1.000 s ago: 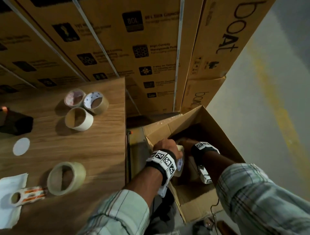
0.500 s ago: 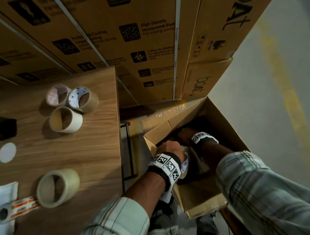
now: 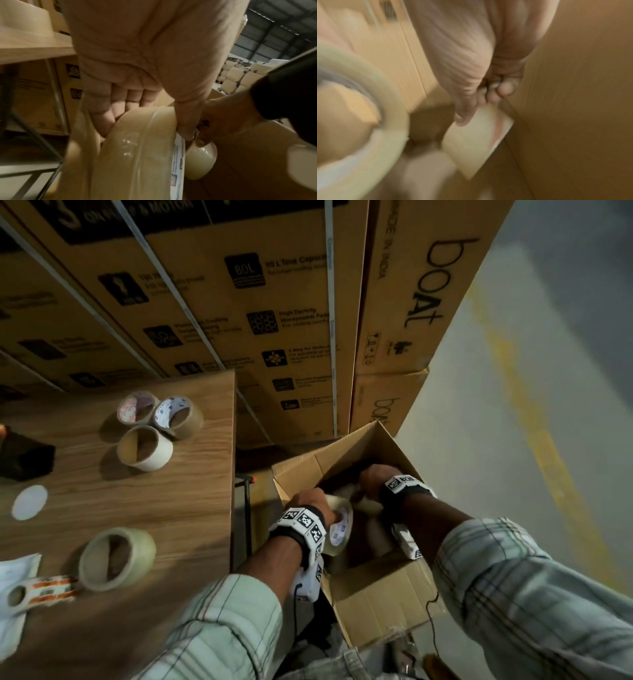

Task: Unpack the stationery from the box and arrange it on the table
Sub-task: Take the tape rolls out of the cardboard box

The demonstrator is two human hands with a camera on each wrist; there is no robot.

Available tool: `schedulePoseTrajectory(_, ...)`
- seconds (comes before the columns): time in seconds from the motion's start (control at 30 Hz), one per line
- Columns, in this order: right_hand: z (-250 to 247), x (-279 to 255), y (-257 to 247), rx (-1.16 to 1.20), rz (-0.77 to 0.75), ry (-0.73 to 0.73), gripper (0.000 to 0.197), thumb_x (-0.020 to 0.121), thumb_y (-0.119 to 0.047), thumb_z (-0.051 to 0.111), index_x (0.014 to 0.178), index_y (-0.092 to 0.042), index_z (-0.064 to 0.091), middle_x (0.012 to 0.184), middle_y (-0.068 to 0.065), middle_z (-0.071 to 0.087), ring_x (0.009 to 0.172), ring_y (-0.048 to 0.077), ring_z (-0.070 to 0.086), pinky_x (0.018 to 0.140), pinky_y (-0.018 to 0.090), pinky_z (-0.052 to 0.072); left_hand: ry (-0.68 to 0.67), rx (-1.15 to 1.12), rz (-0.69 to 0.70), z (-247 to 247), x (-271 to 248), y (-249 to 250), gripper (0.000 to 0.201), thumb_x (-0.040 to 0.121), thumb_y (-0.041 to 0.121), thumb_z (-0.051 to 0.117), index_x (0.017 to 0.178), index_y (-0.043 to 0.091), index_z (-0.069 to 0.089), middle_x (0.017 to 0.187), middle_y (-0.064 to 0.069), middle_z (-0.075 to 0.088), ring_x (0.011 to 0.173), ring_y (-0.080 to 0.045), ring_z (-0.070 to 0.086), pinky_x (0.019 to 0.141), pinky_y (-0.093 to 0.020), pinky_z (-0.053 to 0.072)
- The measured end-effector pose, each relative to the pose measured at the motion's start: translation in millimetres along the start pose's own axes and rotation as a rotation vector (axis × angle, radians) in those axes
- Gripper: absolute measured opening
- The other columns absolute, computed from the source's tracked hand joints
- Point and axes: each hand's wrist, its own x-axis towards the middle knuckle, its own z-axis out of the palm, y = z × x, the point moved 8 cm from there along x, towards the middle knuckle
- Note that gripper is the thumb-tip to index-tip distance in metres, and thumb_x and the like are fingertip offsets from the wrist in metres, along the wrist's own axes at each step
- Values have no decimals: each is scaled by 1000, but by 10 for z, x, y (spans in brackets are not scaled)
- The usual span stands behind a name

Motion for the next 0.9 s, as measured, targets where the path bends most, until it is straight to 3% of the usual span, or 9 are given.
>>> schedulePoseTrajectory(0.13, -280, -501, -5, 39, -14, 178, 40, 86, -28, 63, 121, -11, 58, 126, 10, 51, 114, 31, 53, 96, 41, 47, 114, -141, -48, -104, -421, -89, 68, 77, 55, 67, 130, 16, 48, 130, -12, 57, 121, -35, 54, 100, -41, 47)
schedulePoseTrajectory(0.2, -384, -753, -4, 102, -41, 235, 42, 86, -25, 64, 124, -9, 55, 128, 10, 51, 115, 31, 54, 97, 38, 46, 175, -204, -61, -151, -667, -133, 69, 75, 58, 67, 126, 16, 49, 127, -12, 59, 118, -34, 55, 98, -41, 48)
schedulePoseTrajectory(0.33, -439, -1234, -30, 144, -121, 246, 23, 92, -20, 53, 112, -13, 62, 117, 12, 62, 105, 29, 60, 81, 33, 47, 286, -311, -43, -215, -1158, -220, 72, 70, 64, 68, 123, 19, 52, 123, -9, 61, 112, -32, 58, 92, -38, 50)
schedulePoseTrajectory(0.43, -498, -1540, -95, 207, -212, 315, 11, 93, -21, 50, 102, -17, 55, 110, 12, 63, 94, 28, 60, 82, 38, 52, 397, -416, -24, -287, -1508, -332, 65, 70, 61, 70, 118, 21, 54, 119, -6, 64, 107, -27, 60, 87, -34, 50)
schedulePoseTrajectory(0.53, -649, -1775, -223, 268, -277, 396, 20, 95, -26, 48, 110, -14, 54, 112, 13, 64, 94, 27, 60, 78, 32, 48, 472, -503, -18, -364, -1844, -504, 55, 74, 58, 69, 113, 22, 56, 113, -3, 65, 102, -25, 61, 79, -29, 46)
schedulePoseTrajectory(0.6, -731, -1881, -342, 379, -290, 395, 27, 97, -28, 48, 119, -14, 55, 114, 12, 62, 89, 23, 57, 70, 25, 44, 512, -570, -16, -427, -2039, -644, 51, 74, 59, 68, 108, 22, 57, 109, -2, 66, 99, -25, 62, 81, -31, 49)
schedulePoseTrajectory(0.67, -759, -1961, -509, 482, -308, 353, 31, 98, -30, 47, 123, -14, 55, 110, 10, 61, 87, 19, 55, 66, 24, 43, 542, -638, -13, -479, -2177, -787, 48, 75, 59, 69, 102, 21, 59, 107, -3, 67, 99, -26, 63, 85, -33, 51)
schedulePoseTrajectory(0.8, -734, -2074, -850, 710, -369, 286, 29, 98, -35, 46, 109, -12, 60, 99, 8, 66, 90, 22, 63, 85, 40, 53, 570, -828, -65, -526, -2286, -1195, 65, 72, 64, 68, 115, 16, 57, 115, -4, 63, 100, -25, 60, 85, -32, 48)
schedulePoseTrajectory(0.9, -652, -2105, -1103, 782, -360, 272, 29, 97, -40, 45, 108, -17, 60, 94, 3, 65, 89, 20, 63, 88, 41, 52, 568, -964, -87, -523, -2270, -1595, 72, 72, 58, 72, 123, 10, 55, 122, -5, 61, 104, -24, 58, 86, -29, 45)
